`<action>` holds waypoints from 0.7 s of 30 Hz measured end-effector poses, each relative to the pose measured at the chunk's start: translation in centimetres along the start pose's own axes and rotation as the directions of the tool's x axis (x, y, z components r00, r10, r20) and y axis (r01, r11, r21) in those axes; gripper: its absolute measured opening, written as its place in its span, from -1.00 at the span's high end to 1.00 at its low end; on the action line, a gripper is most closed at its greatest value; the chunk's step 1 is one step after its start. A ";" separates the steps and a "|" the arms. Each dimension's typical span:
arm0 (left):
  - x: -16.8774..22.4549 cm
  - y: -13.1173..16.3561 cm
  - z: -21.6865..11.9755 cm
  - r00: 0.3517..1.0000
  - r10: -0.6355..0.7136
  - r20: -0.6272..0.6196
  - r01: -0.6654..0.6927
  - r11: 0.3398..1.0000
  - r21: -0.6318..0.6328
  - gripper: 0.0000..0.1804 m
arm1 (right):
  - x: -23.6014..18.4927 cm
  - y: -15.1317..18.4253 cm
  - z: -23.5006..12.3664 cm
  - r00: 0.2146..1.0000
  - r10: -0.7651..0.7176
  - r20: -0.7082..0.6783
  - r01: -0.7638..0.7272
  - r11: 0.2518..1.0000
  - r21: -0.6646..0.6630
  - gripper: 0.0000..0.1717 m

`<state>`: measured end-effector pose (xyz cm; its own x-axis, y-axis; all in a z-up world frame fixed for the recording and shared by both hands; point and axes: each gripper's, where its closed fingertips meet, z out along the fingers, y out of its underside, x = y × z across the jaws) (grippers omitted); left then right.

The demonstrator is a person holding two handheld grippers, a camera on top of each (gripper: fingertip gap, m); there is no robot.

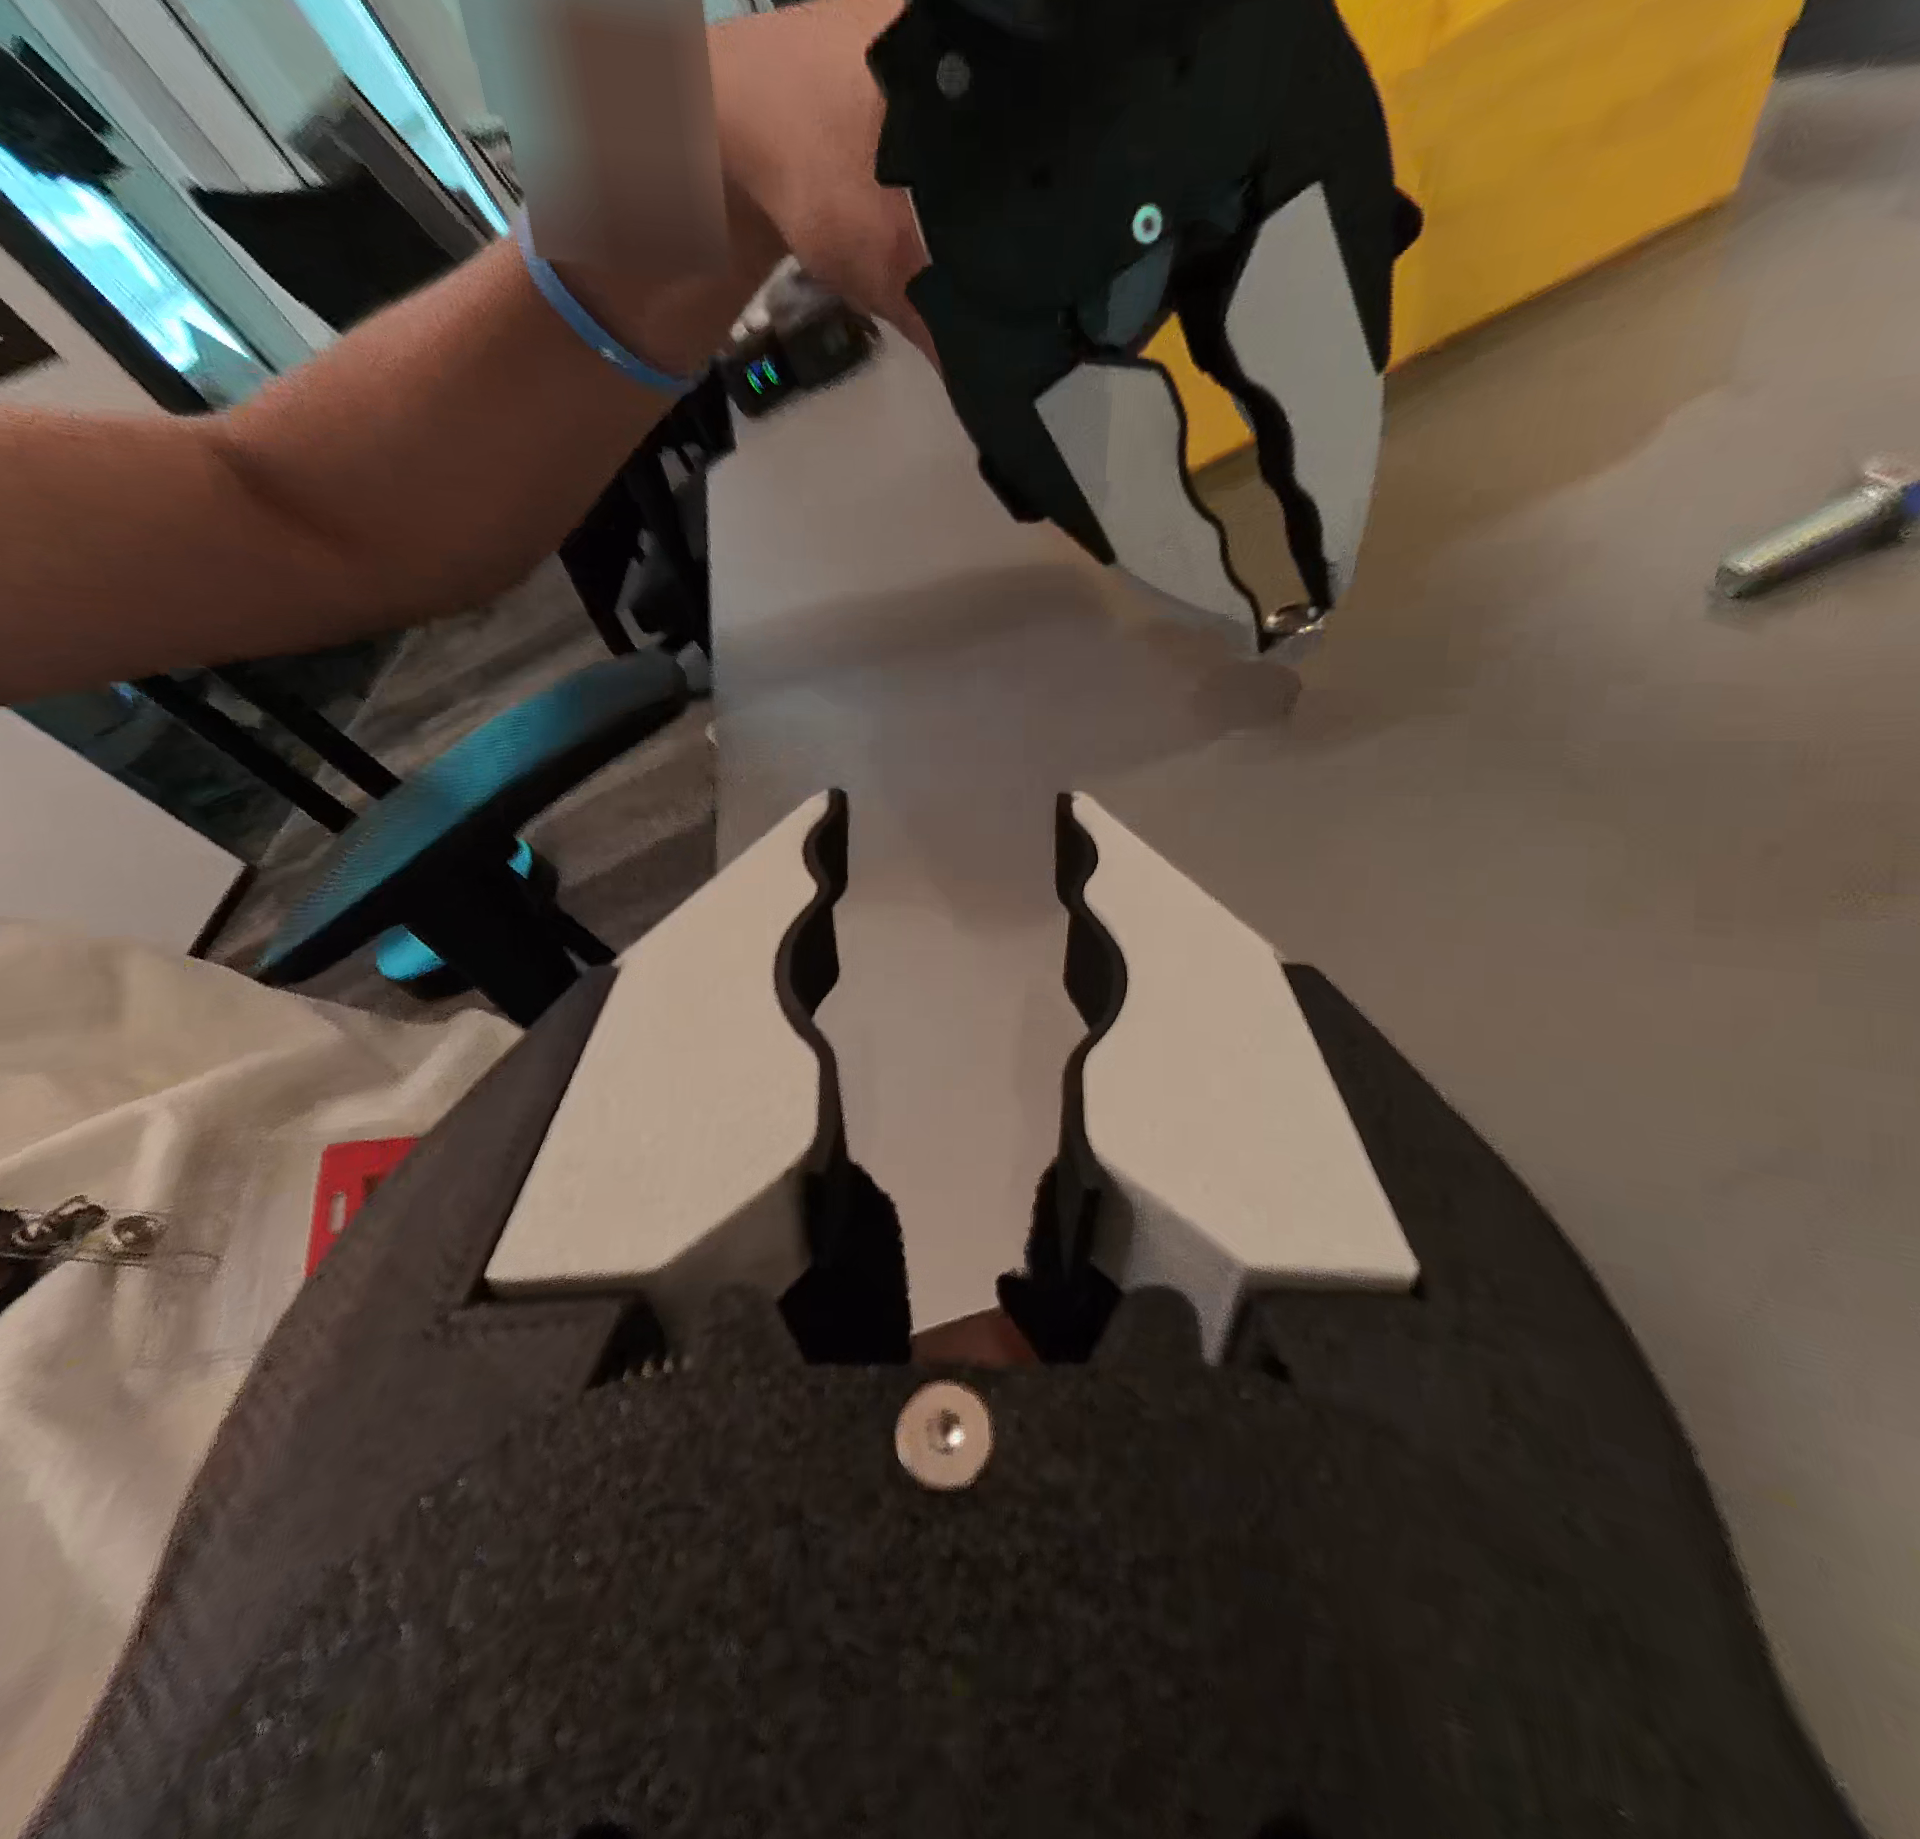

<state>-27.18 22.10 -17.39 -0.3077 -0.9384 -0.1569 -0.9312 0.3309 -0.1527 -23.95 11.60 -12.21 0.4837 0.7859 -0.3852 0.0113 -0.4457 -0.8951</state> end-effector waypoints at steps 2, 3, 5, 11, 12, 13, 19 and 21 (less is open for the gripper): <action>0.1 0.1 1.1 1.000 -0.003 -0.010 0.002 1.000 -0.012 0.80 | 0.9 0.5 -0.2 0.999 -0.032 -0.043 0.029 0.998 -0.063 0.52; 0.1 0.2 1.4 1.000 -0.006 -0.007 0.006 1.000 -0.009 0.80 | 1.5 0.7 -0.3 0.996 -0.047 -0.072 0.041 0.996 -0.082 0.52; 0.4 0.3 2.0 0.999 -0.026 -0.023 0.026 1.000 0.005 0.80 | 2.3 0.7 -0.6 0.994 -0.048 -0.099 0.040 0.996 -0.078 0.51; 0.4 0.4 2.5 1.000 -0.025 0.000 0.025 0.999 0.035 0.80 | 3.1 0.7 -0.4 0.995 0.012 -0.095 -0.018 0.998 -0.060 0.51; 0.4 0.4 2.5 1.000 -0.023 0.006 0.023 0.999 0.035 0.79 | 3.1 0.7 -0.4 0.995 0.011 -0.096 -0.017 0.998 -0.058 0.51; 0.2 0.3 2.5 1.000 -0.027 0.017 0.026 0.999 0.038 0.72 | 3.1 0.7 -0.4 0.995 0.009 -0.097 -0.015 0.998 -0.056 0.51; -4.2 -2.5 0.4 0.909 -0.414 -0.042 0.408 0.868 0.283 0.45 | 2.8 0.7 -0.3 0.996 0.001 -0.086 -0.006 0.999 -0.052 0.51; -7.2 -2.5 0.7 0.775 -0.628 -0.070 0.612 0.718 0.331 0.46 | 2.6 0.8 -0.2 0.997 -0.002 -0.078 -0.003 0.998 -0.058 0.51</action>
<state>-22.47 28.08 -16.59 0.3322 -0.9422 0.0429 -0.7927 -0.3036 -0.5286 -22.53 13.23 -13.93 0.5502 0.7510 -0.3652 0.0605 -0.4720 -0.8795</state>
